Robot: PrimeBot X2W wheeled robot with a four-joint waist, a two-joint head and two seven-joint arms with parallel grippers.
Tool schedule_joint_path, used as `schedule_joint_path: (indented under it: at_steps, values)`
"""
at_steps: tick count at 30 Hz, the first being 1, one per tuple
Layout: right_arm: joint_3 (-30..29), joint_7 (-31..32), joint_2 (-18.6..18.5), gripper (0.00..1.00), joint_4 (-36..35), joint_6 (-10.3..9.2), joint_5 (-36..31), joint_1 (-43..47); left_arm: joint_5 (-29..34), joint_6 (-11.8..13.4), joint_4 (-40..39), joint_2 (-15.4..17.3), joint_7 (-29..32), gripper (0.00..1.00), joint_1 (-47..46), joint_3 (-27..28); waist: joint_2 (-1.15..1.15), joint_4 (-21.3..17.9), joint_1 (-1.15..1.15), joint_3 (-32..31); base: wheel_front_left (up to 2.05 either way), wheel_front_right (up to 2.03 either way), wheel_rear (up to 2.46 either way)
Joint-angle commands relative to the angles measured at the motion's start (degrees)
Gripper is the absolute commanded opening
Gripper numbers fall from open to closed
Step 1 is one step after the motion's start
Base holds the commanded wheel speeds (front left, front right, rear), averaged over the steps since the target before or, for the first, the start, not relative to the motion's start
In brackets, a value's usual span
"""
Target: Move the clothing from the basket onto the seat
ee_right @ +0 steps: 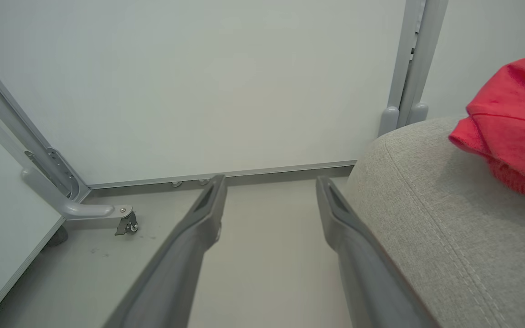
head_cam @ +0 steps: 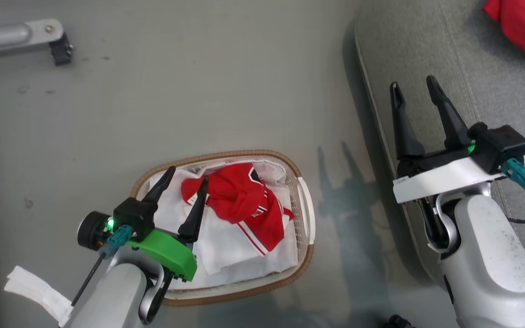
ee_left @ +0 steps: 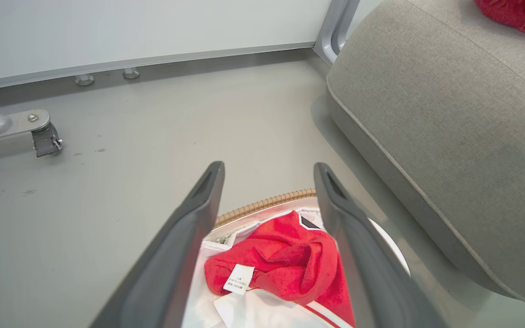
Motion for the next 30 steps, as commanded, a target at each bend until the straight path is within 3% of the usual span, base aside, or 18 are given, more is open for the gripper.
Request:
schedule_joint_path:
  at_steps: [1, 20, 30]
  values:
    - [0.46, -0.29, -0.13, 1.0, -0.67, -0.08, 0.47, -1.08, -0.89, 0.07, 0.52, 1.06, 0.05, 1.0, -2.1, -0.74, 0.0, -3.81, 0.0, 5.77, 0.0, 0.0, 0.0]
    - [1.08, -0.29, -0.18, 1.0, -3.71, -0.08, 0.92, -3.81, -6.15, 0.07, 9.21, 5.84, 0.05, 1.0, -11.08, -18.93, 0.0, -7.08, 0.0, 14.29, 0.0, 0.0, 0.0]
    - [0.29, -0.29, -0.15, 1.0, -6.17, -0.08, 0.33, -4.31, -5.5, 0.06, 13.71, 6.12, 0.05, 1.0, -15.19, -22.48, 0.0, -7.97, 0.0, 17.11, 0.0, 0.0, 0.0]
